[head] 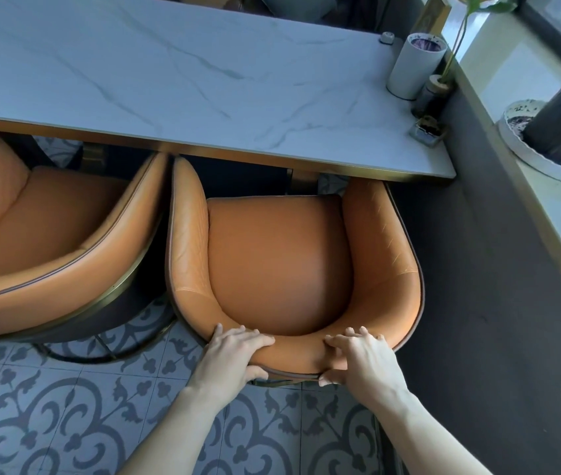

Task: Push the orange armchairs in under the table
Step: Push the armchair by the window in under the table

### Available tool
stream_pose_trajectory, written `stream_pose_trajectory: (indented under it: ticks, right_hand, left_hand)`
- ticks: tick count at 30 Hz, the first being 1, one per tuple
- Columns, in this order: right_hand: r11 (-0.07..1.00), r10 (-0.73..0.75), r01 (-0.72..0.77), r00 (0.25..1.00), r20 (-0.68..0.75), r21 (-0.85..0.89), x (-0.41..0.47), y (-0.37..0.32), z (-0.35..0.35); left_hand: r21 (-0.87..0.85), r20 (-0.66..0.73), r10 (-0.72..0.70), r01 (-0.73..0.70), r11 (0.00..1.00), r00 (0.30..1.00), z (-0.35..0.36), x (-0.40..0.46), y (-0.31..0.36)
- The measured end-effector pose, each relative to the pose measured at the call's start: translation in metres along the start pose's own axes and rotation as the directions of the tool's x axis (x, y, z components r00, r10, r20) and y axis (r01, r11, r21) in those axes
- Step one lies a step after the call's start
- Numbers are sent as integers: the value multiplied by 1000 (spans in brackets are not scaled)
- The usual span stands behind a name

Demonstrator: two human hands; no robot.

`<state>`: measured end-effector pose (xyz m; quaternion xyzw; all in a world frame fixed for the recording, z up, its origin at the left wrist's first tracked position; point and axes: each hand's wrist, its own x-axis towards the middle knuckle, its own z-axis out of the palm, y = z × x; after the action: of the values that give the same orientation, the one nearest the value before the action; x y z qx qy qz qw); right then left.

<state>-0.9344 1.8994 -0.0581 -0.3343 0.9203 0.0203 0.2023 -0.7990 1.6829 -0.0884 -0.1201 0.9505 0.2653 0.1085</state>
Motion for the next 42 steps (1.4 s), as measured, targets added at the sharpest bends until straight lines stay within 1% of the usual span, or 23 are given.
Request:
stream_pose_trajectory:
  ticks: [7,10,12,14,17,20,22,25,27,28,30,33,35,38,40,42]
  right_hand:
    - [999,31,-33,998,55,32,3,0,-6]
    - [1000,25,-26,998,66,12,2,-1,-9]
    - [1000,23,-23,998,64,-4,5,-1,-12]
    - [1000,16,-15,998,55,-18,4,-1,-14]
    - [998,-40,43,997,69,-42,3,5,-19]
    - [987,-137,145,985,108,-63,9,26,-25]
    - [975,-186,201,970,156,-90,18,48,-29]
    - [966,-175,212,958,227,-151,33,81,-30]
    - [966,-149,196,954,260,-168,40,97,-24]
    - [966,-147,194,955,258,-168,41,103,-20]
    - [964,-168,204,964,208,-168,41,111,-10]
    - [958,-196,222,969,151,-182,37,116,-1]
    - [959,-206,224,972,115,-174,36,119,2]
    - [966,-197,211,975,102,-148,34,119,6]
    - [967,-193,205,977,90,-153,31,118,10]
    - [972,-172,183,981,86,-145,29,115,13]
  left_hand:
    - [17,-56,9,-8,1000,998,6,-3,2]
    - [38,-43,-15,17,999,999,5,-3,5]
    - [83,-15,-26,27,996,1000,2,-3,10]
    - [106,22,-64,61,992,998,0,-4,19]
    - [110,54,-184,177,978,981,3,-6,41]
    - [109,48,-236,230,967,971,8,-3,58]
    - [126,55,-236,228,965,970,8,4,68]
    - [158,77,-267,252,955,961,14,16,80]
    - [214,94,-306,281,936,947,21,21,84]
    - [252,90,-317,287,924,944,24,23,84]
    - [303,72,-322,286,909,944,29,25,82]
    - [360,89,-288,238,902,954,32,26,75]
    - [354,100,-272,222,909,957,32,27,71]
    - [344,122,-260,205,916,958,30,27,69]
    - [331,98,-228,185,925,969,30,24,68]
    - [316,104,-207,165,934,973,29,21,65]
